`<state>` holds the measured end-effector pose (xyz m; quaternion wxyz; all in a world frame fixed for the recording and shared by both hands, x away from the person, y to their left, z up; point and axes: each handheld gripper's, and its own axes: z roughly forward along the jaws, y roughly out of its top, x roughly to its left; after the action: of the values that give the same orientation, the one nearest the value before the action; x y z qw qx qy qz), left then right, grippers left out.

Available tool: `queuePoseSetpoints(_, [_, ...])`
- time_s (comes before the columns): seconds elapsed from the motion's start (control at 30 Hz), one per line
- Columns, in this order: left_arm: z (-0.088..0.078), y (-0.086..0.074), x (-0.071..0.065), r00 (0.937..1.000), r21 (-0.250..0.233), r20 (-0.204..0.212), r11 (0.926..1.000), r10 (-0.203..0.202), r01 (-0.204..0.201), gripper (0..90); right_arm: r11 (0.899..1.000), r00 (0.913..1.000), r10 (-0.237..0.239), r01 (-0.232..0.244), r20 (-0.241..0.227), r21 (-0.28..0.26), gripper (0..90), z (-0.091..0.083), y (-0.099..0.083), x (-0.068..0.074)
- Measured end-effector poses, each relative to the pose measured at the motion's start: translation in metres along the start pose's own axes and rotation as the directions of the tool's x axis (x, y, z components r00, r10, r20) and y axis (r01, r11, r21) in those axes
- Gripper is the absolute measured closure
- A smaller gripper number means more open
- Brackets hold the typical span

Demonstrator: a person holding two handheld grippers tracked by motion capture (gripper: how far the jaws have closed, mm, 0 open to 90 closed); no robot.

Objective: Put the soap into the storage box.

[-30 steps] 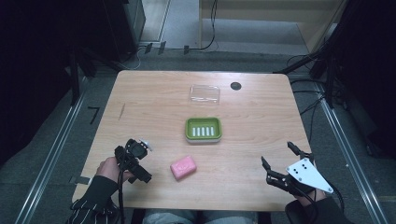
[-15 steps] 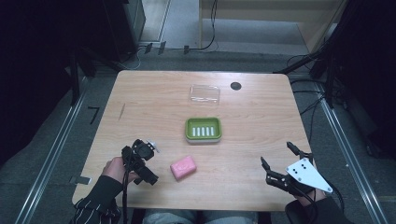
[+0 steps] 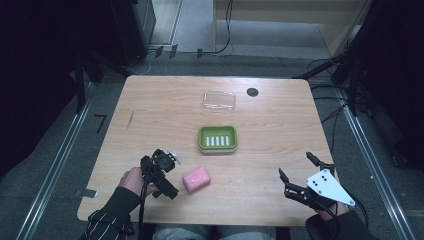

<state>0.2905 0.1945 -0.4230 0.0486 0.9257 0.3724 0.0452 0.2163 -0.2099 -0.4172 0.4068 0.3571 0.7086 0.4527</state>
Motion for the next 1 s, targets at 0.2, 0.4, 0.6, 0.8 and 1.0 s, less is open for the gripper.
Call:
queuePoseSetpoints(0.2, [0.002,0.008,-0.006,0.9998,-0.005,0.001,0.9998,0.021,-0.021,0.0,1.0,1.0,-0.001,0.001,-0.001,0.003,13.0,0.0,0.0,0.0])
queuePoseSetpoints(0.4, [0.003,0.018,-0.01,0.999,0.003,0.003,0.999,0.044,-0.044,0.0,1.0,1.0,-0.003,0.003,-0.003,0.005,13.0,0.0,0.0,0.001])
queuePoseSetpoints(0.6, [0.006,0.027,-0.014,0.9985,0.008,0.01,0.9986,0.053,-0.053,0.0,1.0,1.0,-0.004,0.004,-0.002,0.005,13.0,0.0,0.0,0.0])
queuePoseSetpoints(0.8, [0.01,0.032,-0.015,0.9982,0.015,0.018,0.9982,0.057,-0.058,0.0,1.0,1.0,-0.004,0.004,-0.005,0.007,13.0,0.001,0.0,0.001])
queuePoseSetpoints(1.0, [0.015,0.04,-0.018,0.9962,0.027,0.025,0.9961,0.084,-0.084,0.0,1.0,0.9999,-0.009,0.009,-0.009,0.009,13.0,0.001,0.0,0.001])
